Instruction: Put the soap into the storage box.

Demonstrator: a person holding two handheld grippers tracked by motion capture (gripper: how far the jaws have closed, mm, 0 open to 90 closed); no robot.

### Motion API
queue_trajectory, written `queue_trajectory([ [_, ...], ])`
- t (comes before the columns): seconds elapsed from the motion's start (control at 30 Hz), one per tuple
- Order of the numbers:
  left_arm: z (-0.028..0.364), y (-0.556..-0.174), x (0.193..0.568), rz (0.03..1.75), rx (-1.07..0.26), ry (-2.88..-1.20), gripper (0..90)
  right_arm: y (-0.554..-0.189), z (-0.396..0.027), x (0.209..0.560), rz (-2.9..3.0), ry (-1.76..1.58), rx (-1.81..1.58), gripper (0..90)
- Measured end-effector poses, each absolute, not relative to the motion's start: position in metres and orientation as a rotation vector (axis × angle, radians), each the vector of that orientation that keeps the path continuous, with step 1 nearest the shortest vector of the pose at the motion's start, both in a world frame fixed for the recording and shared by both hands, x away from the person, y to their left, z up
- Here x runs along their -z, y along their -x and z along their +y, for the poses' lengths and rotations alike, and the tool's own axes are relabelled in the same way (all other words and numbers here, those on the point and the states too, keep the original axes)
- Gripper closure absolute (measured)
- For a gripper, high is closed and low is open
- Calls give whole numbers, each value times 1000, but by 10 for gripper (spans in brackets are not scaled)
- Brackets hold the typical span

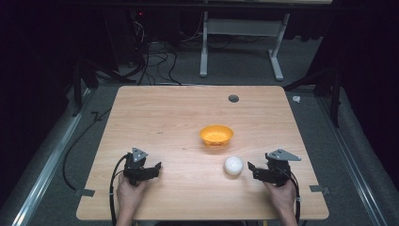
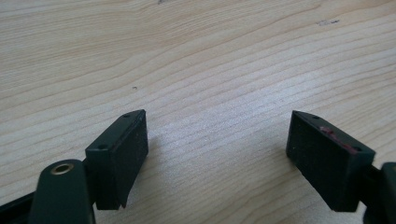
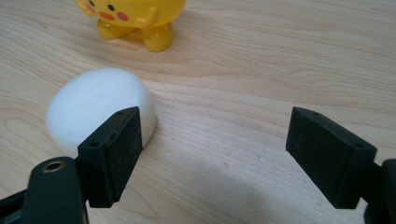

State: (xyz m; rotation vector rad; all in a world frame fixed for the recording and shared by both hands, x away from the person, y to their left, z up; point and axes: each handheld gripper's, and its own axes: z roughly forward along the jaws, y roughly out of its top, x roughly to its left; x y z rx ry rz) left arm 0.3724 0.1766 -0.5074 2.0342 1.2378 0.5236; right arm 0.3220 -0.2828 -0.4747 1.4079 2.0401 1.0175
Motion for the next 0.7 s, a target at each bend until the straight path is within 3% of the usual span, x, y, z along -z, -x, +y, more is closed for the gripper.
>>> queue_trajectory([
  [0.7, 177, -372, 507, 1238, -524, -2033, 212, -312, -254, 474, 2134, -1308, -1068, 190],
])
